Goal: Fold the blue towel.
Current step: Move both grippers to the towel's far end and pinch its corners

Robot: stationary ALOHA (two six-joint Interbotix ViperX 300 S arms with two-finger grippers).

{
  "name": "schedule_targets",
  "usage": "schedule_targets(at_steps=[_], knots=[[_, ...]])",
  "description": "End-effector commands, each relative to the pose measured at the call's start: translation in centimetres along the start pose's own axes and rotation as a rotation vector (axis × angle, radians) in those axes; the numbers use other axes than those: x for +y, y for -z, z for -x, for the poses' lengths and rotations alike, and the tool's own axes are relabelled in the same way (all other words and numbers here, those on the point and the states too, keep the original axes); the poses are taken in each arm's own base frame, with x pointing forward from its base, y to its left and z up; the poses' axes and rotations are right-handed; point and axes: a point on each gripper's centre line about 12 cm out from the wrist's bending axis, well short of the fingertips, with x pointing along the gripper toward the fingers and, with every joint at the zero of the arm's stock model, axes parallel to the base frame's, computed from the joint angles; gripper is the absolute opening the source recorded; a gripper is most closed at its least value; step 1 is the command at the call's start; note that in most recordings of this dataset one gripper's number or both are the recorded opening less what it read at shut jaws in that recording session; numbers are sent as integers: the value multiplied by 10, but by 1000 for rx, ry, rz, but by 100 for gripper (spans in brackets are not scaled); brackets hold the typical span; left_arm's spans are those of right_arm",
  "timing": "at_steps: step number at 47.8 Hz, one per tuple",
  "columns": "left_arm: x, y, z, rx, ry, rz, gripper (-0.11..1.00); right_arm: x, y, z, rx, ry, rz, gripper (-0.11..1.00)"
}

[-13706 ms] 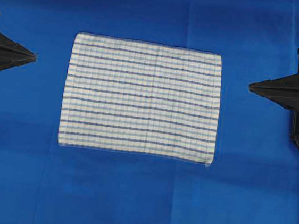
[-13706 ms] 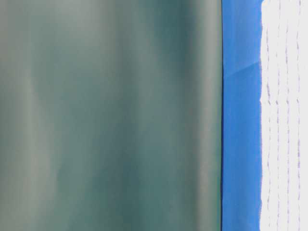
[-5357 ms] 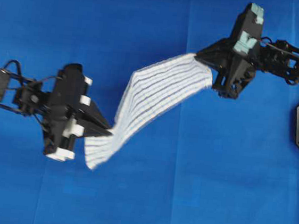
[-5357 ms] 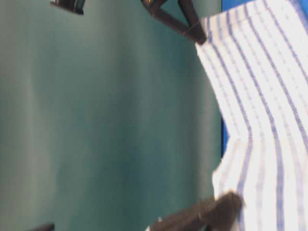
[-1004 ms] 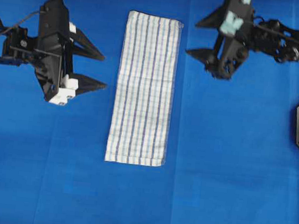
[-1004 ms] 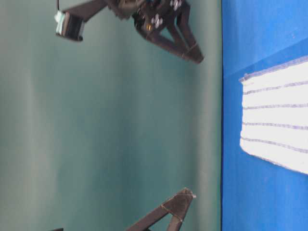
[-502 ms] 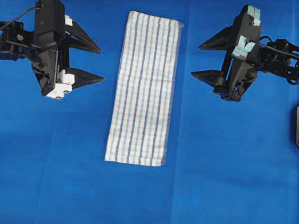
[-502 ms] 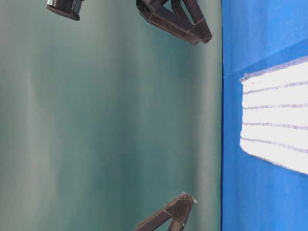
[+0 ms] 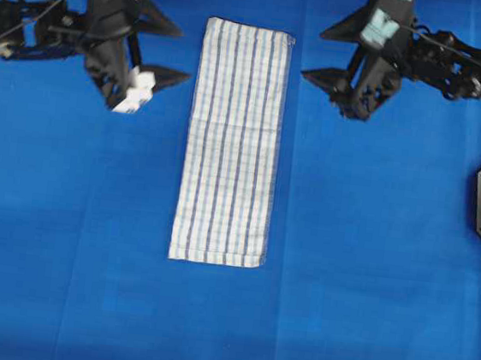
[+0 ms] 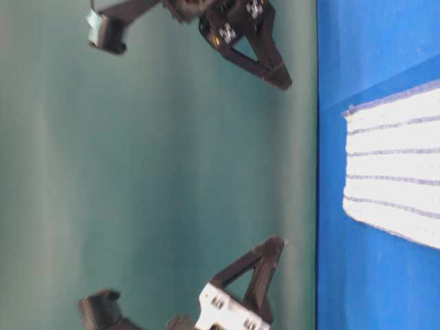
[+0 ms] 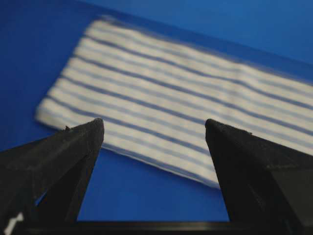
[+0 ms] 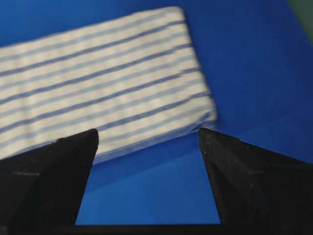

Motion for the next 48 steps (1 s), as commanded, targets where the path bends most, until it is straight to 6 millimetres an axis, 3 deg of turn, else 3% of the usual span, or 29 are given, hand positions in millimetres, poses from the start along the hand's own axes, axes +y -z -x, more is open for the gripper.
schedule_targets(at_steps=[1, 11, 26, 43, 48], knots=[[16, -11, -11, -37, -39, 8, 80, -7, -13, -10, -38, 25, -17, 88], [44, 0, -42, -23, -102, 34, 80, -20, -8, -45, -21, 74, -30, 88], [60, 21, -77, -21, -136, 38, 80, -35, 10, -82, -7, 136, -59, 88], [66, 47, -102, 20, -145, 50, 77, -40, 29, -97, 38, 157, -73, 85], [66, 52, -107, 32, -144, 51, 67, -37, 32, -98, 46, 152, -68, 78]])
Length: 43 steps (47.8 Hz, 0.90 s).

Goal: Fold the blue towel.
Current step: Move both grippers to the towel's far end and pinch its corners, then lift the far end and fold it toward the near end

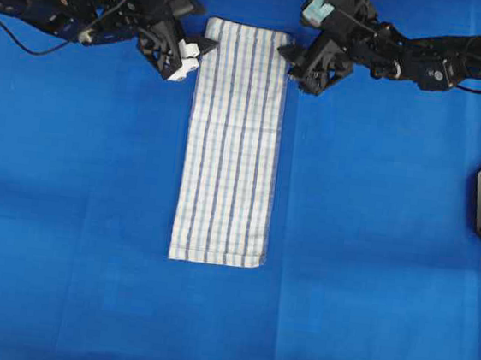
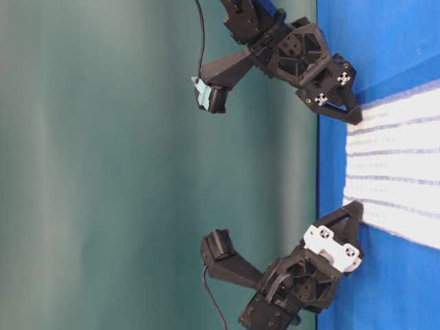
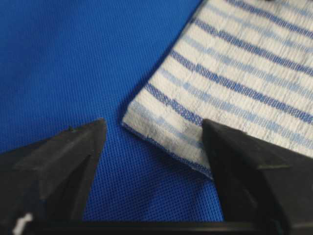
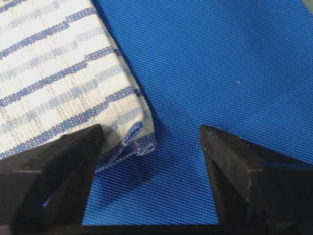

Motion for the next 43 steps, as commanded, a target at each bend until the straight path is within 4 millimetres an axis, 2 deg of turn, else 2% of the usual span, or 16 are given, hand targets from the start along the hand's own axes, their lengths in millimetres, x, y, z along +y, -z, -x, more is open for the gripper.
schedule_targets(at_steps=[1, 6, 13, 16, 29, 43], knots=[[2, -9, -2, -27, -4, 2, 64, 3, -9, 0, -29, -5, 2, 75], [1, -5, -4, -18, -3, 1, 41, 6, -7, -1, -23, -11, 10, 55], [0, -5, -3, -17, 0, 1, 12, 12, -4, -1, -15, -22, 26, 18], [-2, -5, -3, -19, 3, -2, 5, 13, -4, 0, -15, -25, 31, 7], [-7, -11, -2, -33, 12, 0, 5, 14, -10, 0, -35, -27, 40, 6], [-5, -36, 16, -102, 10, -8, 5, 16, -38, 18, -110, -41, 39, 6]])
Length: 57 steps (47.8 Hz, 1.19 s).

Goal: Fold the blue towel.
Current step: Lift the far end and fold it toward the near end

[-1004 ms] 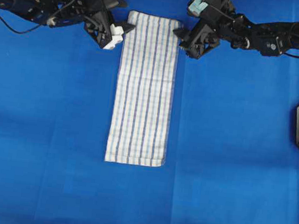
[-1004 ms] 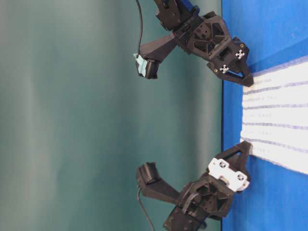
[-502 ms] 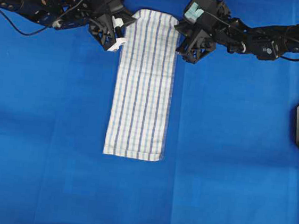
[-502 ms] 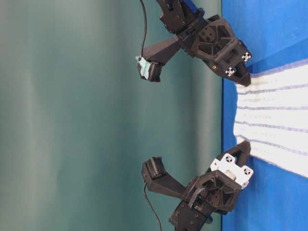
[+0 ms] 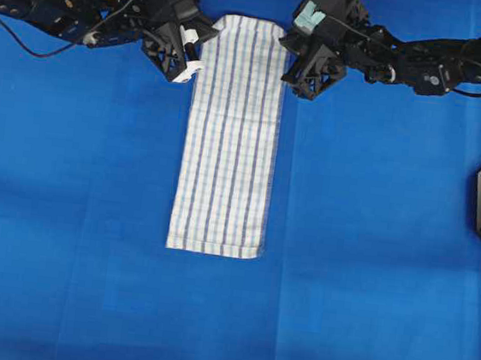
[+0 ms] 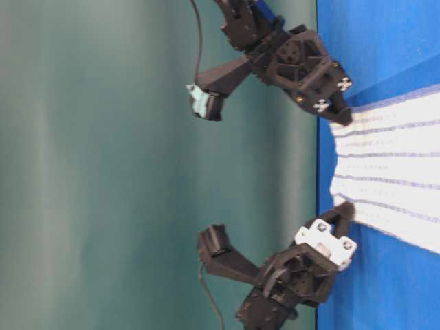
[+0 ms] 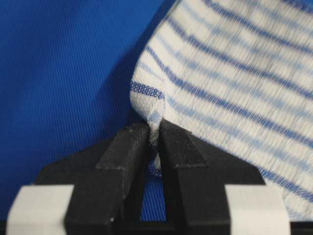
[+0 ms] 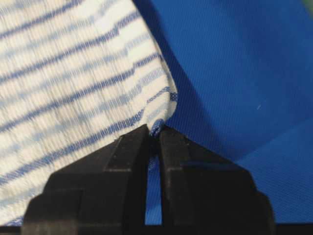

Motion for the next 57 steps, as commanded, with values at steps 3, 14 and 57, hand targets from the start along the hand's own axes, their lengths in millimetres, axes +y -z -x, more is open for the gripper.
schedule_targets(at_steps=[3, 14, 57], knots=[[0, -27, 15, -77, 1, -5, 5, 1, -28, 15, -77, -12, -7, 6], [-5, -27, 20, -77, 11, -10, 5, 4, -27, 18, -66, -22, -8, 6], [-155, -1, 113, -71, 401, -41, 5, 131, 33, 101, -9, -330, 19, 6]])
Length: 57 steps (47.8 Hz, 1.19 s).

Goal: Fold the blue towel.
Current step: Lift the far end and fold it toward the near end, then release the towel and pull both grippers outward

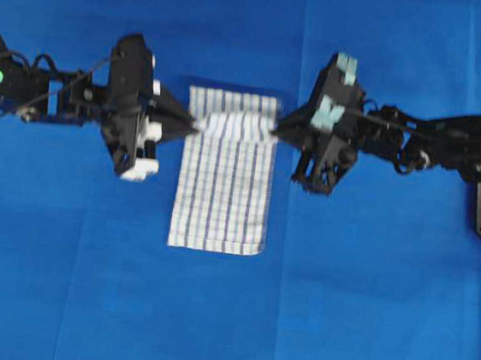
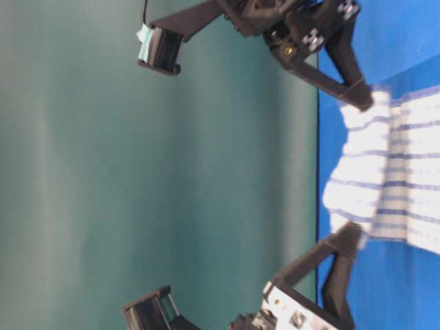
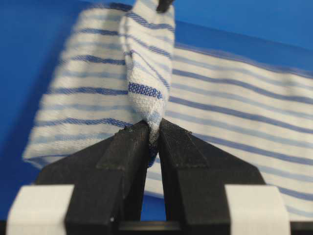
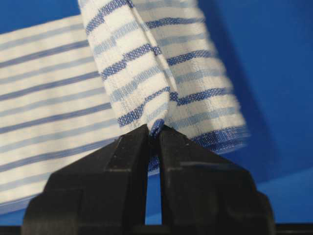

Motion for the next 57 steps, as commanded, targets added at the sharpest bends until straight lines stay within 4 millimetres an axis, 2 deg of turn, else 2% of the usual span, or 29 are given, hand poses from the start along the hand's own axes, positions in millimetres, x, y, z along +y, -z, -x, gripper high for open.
schedule_targets(at_steps=[1, 11, 21, 27, 36, 49, 51, 54, 57], knots=[[-23, -6, 3, -22, 57, 1, 5, 17, -5, 7, -31, -41, -1, 6], [-64, 4, 7, 1, 162, 3, 5, 44, 6, 12, -9, -99, 2, 6], [-89, 11, 10, 15, 222, -22, 5, 66, 16, 16, 3, -147, 17, 6], [-94, 13, 10, 19, 235, -30, 5, 74, 18, 17, 8, -164, 29, 6], [-96, 11, 7, 18, 236, -29, 5, 76, 19, 17, 9, -168, 31, 6], [-87, 15, 4, 32, 210, -13, 6, 77, 18, 17, 10, -170, 36, 6], [-85, 16, 4, 35, 204, -11, 9, 77, 19, 17, 12, -170, 36, 6], [-81, 17, 3, 40, 196, -8, 21, 77, 18, 17, 12, -171, 36, 8], [-79, 17, 4, 40, 190, -3, 37, 78, 20, 18, 16, -175, 40, 17]])
